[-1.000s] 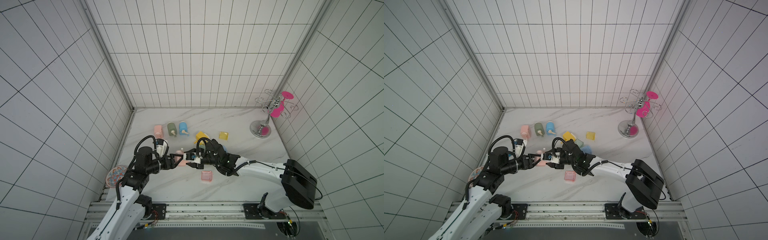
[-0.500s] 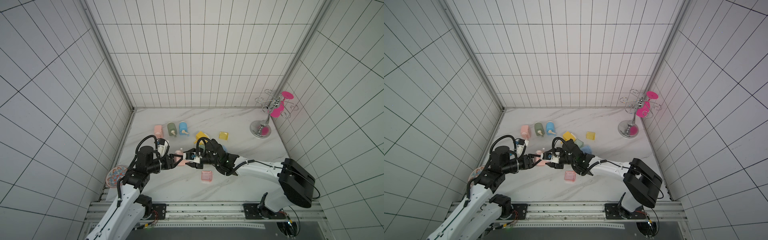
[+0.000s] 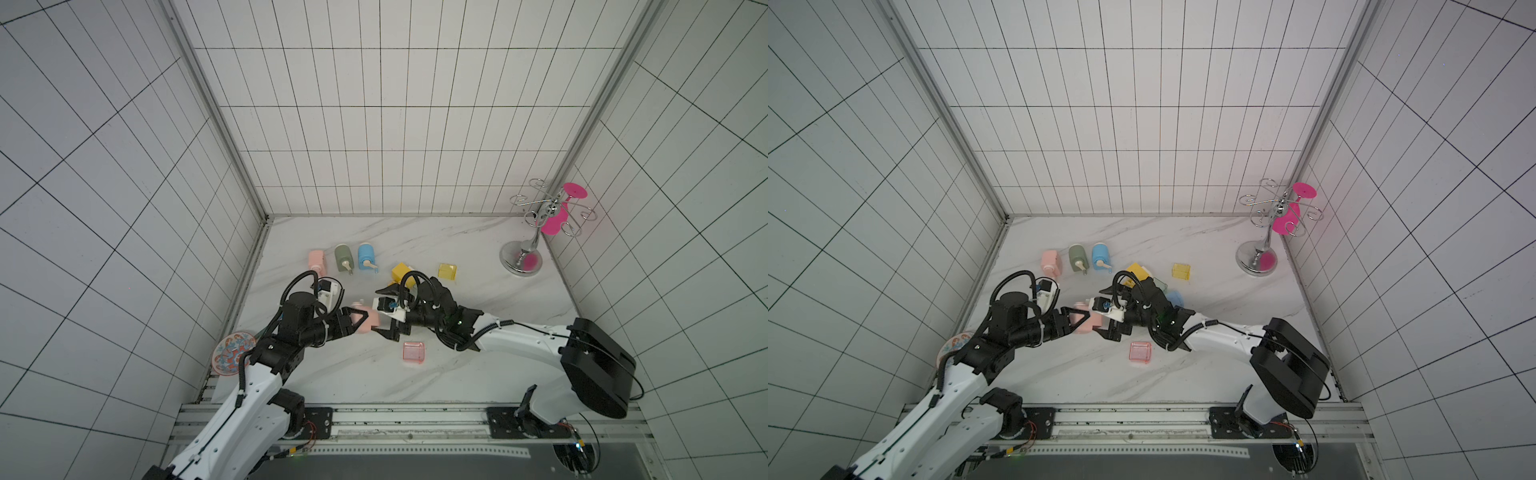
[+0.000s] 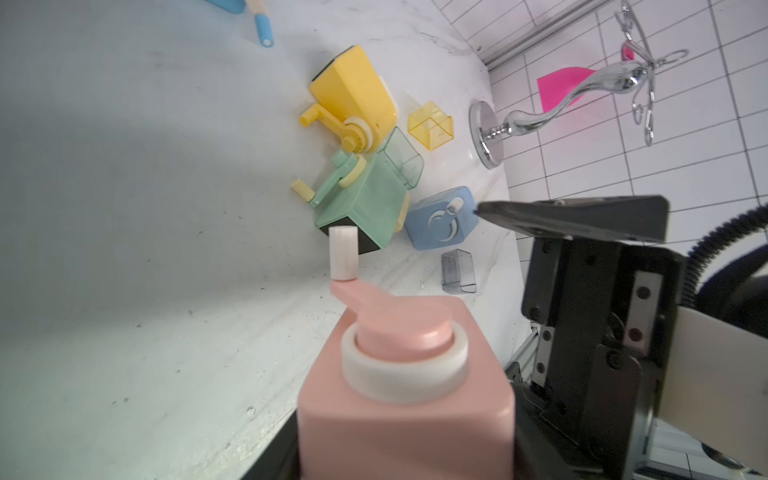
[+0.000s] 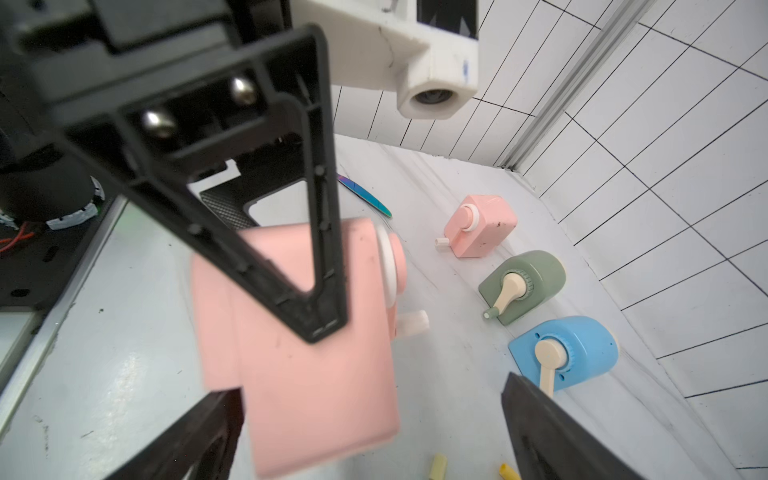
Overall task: Put the tray back into the pencil sharpener
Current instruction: Pick up the pencil sharpener from the center of the board, then place the pencil sharpener at the center of the board.
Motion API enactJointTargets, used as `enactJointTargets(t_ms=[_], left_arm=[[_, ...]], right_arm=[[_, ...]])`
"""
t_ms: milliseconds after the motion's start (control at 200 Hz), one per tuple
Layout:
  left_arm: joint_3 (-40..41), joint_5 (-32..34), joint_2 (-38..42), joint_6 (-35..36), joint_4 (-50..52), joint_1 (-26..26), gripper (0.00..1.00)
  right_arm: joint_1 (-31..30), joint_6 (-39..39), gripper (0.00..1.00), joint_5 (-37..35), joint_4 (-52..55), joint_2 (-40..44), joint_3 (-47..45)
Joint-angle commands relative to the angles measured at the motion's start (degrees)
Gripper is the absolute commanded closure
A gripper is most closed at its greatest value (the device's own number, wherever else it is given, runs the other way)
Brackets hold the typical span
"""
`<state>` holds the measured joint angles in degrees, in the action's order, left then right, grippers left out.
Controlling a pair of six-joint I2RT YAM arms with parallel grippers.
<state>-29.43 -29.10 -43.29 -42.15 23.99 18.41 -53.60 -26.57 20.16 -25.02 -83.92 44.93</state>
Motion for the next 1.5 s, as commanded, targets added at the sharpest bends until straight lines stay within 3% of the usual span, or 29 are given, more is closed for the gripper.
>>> enactJointTargets(t_ms=[0, 175, 345, 480, 790, 890, 1234, 1499], left_arm=[[-3.2, 10.5, -1.3, -6.3, 6.4, 0.3, 1.0], [-7.5, 24.9, -4.8, -16.2, 17.2, 4.8, 1.0], [-11.2, 40.2, -8.1, -27.7, 23.2, 15.8, 1.0], [-14.8, 46.1, -15.6, -34.6, 28.5, 21.3, 1.0], [-18.8, 43.1, -27.3, -38.9, 27.3, 24.7, 1.0], [-19.2, 42.0, -29.8, -39.0, 26.9, 24.7, 0.96], [-22.5, 41.3, -36.8, -37.5, 28.2, 24.7, 0.68], [-22.9, 41.2, -39.3, -36.4, 28.0, 24.6, 0.56]], right_arm=[[0.3, 3.5, 0.01, -1.1, -3.5, 6.7, -4.6], [0.2, 9.0, 0.0, -7.0, -5.0, 15.1, -11.6], [0.1, 12.1, 0.01, -10.7, -5.5, 22.5, -17.1], [0.1, 12.1, 0.01, -13.0, -4.6, 27.8, -20.4], [0.1, 11.8, 0.01, -14.6, -2.1, 36.0, -24.3], [0.1, 12.1, 0.01, -15.4, -2.3, 37.3, -25.2], [-0.1, 11.5, 0.01, -15.9, -2.7, 37.9, -25.9], [-0.2, 10.8, 0.01, -16.7, -2.5, 38.2, -26.0]])
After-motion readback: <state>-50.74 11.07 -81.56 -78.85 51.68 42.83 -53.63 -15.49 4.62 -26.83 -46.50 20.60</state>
